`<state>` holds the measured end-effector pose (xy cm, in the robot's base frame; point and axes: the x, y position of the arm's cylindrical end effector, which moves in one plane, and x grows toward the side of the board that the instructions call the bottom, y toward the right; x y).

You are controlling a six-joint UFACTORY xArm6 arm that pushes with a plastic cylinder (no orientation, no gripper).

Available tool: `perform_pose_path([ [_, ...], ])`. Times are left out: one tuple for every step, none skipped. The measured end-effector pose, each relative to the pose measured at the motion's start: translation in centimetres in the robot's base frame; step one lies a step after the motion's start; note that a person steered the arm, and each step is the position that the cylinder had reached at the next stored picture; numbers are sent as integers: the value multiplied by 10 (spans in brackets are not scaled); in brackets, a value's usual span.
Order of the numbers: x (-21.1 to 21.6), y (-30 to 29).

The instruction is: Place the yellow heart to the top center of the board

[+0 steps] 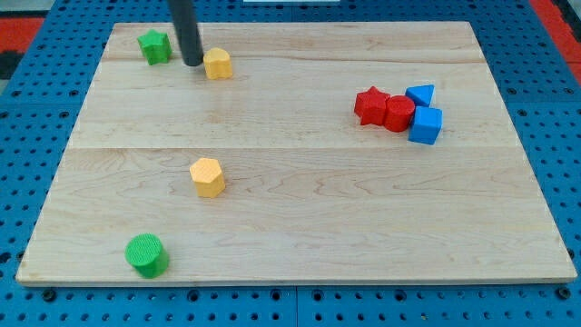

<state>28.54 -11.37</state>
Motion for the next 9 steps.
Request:
perform_pose_path([
  [14, 52],
  [13, 61],
  [22, 31],
  [45, 53],
  [35, 103],
  [-22, 110],
  [-40, 109],
  [12, 118],
  [-4, 198],
])
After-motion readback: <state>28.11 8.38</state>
